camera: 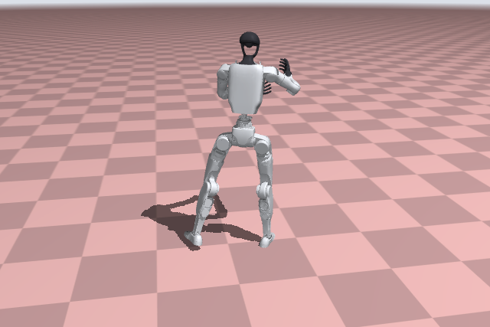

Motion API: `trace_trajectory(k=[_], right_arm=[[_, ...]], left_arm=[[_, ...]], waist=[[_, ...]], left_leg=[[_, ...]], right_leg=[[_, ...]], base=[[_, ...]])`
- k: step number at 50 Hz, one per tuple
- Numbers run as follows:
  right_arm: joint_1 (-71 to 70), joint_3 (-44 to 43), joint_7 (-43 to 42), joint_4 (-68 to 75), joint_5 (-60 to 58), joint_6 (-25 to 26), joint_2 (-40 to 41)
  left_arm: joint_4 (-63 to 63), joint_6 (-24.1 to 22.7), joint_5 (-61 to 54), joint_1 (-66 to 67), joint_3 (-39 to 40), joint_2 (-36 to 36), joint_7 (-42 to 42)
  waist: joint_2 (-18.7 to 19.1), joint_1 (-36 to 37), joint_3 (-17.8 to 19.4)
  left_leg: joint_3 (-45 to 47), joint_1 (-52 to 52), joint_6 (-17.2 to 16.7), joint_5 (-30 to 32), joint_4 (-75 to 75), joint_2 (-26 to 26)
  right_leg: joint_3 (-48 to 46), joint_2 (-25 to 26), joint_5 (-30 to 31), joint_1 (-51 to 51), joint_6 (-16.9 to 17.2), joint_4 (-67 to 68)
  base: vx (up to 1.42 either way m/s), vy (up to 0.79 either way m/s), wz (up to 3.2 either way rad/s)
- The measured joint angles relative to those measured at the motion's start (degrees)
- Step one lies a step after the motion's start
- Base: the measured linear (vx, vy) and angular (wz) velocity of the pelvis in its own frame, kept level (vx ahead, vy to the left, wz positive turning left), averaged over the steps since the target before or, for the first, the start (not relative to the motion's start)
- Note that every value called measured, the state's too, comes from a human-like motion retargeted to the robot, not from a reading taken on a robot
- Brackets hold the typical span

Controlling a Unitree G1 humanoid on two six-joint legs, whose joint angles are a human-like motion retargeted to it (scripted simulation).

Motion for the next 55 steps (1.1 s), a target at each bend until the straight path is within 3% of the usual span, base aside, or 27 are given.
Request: trace_trajectory(k=[8, 11, 13, 15, 21, 29, 35, 37, 38, 41, 42, 43, 45, 48, 50, 52, 53, 55], right_arm=[[-17.0, 0.1, -1.5, 0.9, -0.2, -3.8, -10.5], [-22.5, 0.7, -3.2, 3.3, -4.4, -4.0, -9.9], [-25.1, 0.5, -5.8, 5.3, -9.1, -3.1, -8.2], [-26.2, -0.1, -6.8, 7.4, -13.2, -2.5, -5.8], [-17.8, -2.6, -10.3, 10.5, -19.8, -0.9, 2.0], [5.6, -3.4, -7.2, 6.7, -16.3, 0.2, 11.1], [19.3, 0.8, -2.7, 3.9, -14.6, 3.1, 18.6], [21.3, 4.0, -1.3, 3.5, -20.9, 5.6, 19.9], [21.2, 6.9, -4.1, 3.2, -29.7, 6.2, 20.1], [24.7, 9.6, 7.5, 2.7, -34.5, 6.5, 23.6], [24.7, 10.6, 6.9, 1.9, -31.3, 5.9, 25.0], [24.0, 11.5, 2.1, 0.6, -17.3, 4.8, 27.4], [22.3, 13.1, 0.3, -1.3, -9.9, 3.7, 29.7], [18.3, 15.2, -0.8, -3.6, -10.7, 6.1, 32.9], [14.7, 15.5, 0.1, -5.7, -9.3, 3.9, 35.5], [9.4, 15.5, 3.0, -6.1, -19.8, 6.5, 36.6], [8.1, 15.4, 0.6, -6.8, -13.6, 4.9, 39.0], [4.1, 15.1, -0.6, -7.2, -12.6, 4.1, 41.6]], left_arm=[[-0.8, -5.4, -8.8, -19.3, -1.7, -6.2, 1.3], [-0.4, -6.2, -9.6, -23.0, -1.4, -6.5, 1.0], [0.7, -6.5, -5.7, -24.3, -1.1, -5.9, 5.0], [-0.2, -6.2, -9.0, -23.9, -0.2, -6.2, 1.1], [1.9, -4.4, -8.4, -17.8, -0.7, -6.5, 0.4], [4.3, -0.4, -4.0, 2.6, -3.6, -4.7, 0.0], [2.0, -0.1, -0.1, 20.8, -1.5, 4.7, -1.8], [0.2, -0.1, 1.2, 25.8, 0.0, 9.3, -2.9], [-0.9, -0.5, 1.6, 28.1, 1.1, 11.8, -3.1], [-4.2, -2.2, 7.1, 36.6, 4.2, 20.3, -10.9], [-5.3, -2.4, 5.7, 37.8, 5.3, 23.0, -11.0], [-6.7, -1.2, 0.8, 37.5, 6.7, 25.9, -8.6], [-8.9, -0.5, -2.8, 38.9, 9.3, 31.7, -8.6], [-10.6, 0.8, -5.4, 41.1, 13.8, 39.3, -10.0], [-11.2, 0.8, -6.7, 41.8, 16.5, 44.1, -11.7], [-11.3, 1.7, -6.9, 42.0, 19.2, 48.1, -13.6], [-11.4, 1.6, -7.8, 41.7, 20.1, 49.8, -13.5], [-11.5, 1.8, -8.3, 41.0, 21.9, 53.0, -14.0]], waist=[[-0.7, 0.4, -2.1], [-0.7, 1.0, -2.7], [-0.5, 1.3, -3.0], [-0.3, 1.6, -2.9], [1.1, 1.3, -1.2], [4.0, -2.6, 2.0], [5.7, -0.9, 4.1], [6.0, 1.6, 4.6], [6.1, 3.0, 4.8], [6.4, 7.4, 3.1], [6.6, 9.1, 3.3], [6.7, 10.9, 4.3], [7.2, 14.0, 4.9], [8.3, 17.4, 4.7], [9.2, 18.9, 4.5], [10.1, 20.1, 4.2], [10.5, 20.5, 4.2], [11.2, 21.1, 4.0]], left_leg=[[-1.9, -1.3, 2.5, 3.7, 7.4, 1.3], [-2.5, -1.0, 2.9, 4.7, 8.8, 0.9], [-2.9, -0.6, 3.0, 5.0, 9.2, 0.4], [-3.1, 0.2, 2.7, 5.1, 8.9, -0.1], [-4.1, 2.0, 2.0, 1.8, 7.1, -2.1], [-5.6, 0.1, 0.6, -6.8, 1.4, -5.4], [-7.1, -2.4, -2.8, -8.4, -4.3, -8.7], [-7.9, -3.2, -3.4, -8.1, -5.3, -10.1], [-8.3, -3.6, -3.7, -7.9, -5.7, -10.8], [-9.9, -9.2, -4.1, -12.0, 2.8, -11.0], [-10.5, -9.1, -4.2, -11.2, 1.4, -11.8], [-11.1, -7.4, -4.4, -8.4, -3.6, -13.4], [-12.3, -6.6, -4.9, -6.8, -6.3, -14.8], [-14.6, -7.0, -5.6, -6.3, -6.6, -15.7], [-16.2, -7.1, -6.1, -6.0, -6.8, -15.9], [-17.8, -7.2, -6.1, -5.7, -7.0, -16.1], [-18.6, -7.1, -6.4, -5.4, -7.3, -16.0], [-20.0, -7.0, -6.6, -5.0, -7.8, -16.0]], right_leg=[[1.8, 0.6, 0.0, 2.1, 0.0, 0.4], [2.6, 0.0, 0.0, 2.6, 0.0, 0.8], [3.1, -0.4, 0.0, 2.9, 0.0, 1.1], [3.4, -0.8, 0.1, 3.3, 0.0, 1.3], [2.1, -3.3, -0.5, 4.0, 0.0, 3.2], [-5.2, -8.6, -2.8, 1.2, -0.6, 9.7], [-10.1, -12.1, -0.4, -0.1, -1.3, 9.3], [-11.2, -13.1, 1.6, 0.3, -1.2, 7.6], [-11.7, -13.6, 2.7, 0.5, -1.0, 6.6], [-13.7, -15.6, 4.7, 0.6, -1.6, 6.5], [-14.1, -15.8, 6.0, 1.1, -1.6, 5.3], [-14.5, -15.9, 7.6, 1.8, -1.1, 3.2], [-15.6, -16.5, 9.5, 2.9, -1.1, 1.9], [-16.9, -17.3, 11.1, 3.7, -2.4, 2.7], [-17.6, -17.6, 11.9, 4.1, -3.4, 3.9], [-17.7, -17.8, 12.6, 4.0, -4.4, 5.6], [-17.6, -17.8, 12.9, 4.0, -4.8, 6.4], [-17.1, -17.7, 13.6, 3.8, -5.3, 7.9]], base=[[0.11, -0.12, -0.28], [0.09, 0.0, -0.28], [0.07, 0.05, -0.22], [0.04, 0.07, -0.13], [-0.01, 0.15, 0.3], [-0.08, 0.28, 1.05], [-0.1, 0.34, 0.84], [-0.09, 0.35, 0.55], [-0.07, 0.35, 0.56], [-0.04, 0.33, 0.63], [-0.07, 0.3, 0.49], [-0.07, 0.28, 0.5], [-0.05, 0.27, 0.6], [-0.02, 0.24, 0.72], [-0.01, 0.19, 0.76], [-0.01, 0.15, 0.73], [-0.01, 0.12, 0.72], [-0.01, 0.1, 0.66]])
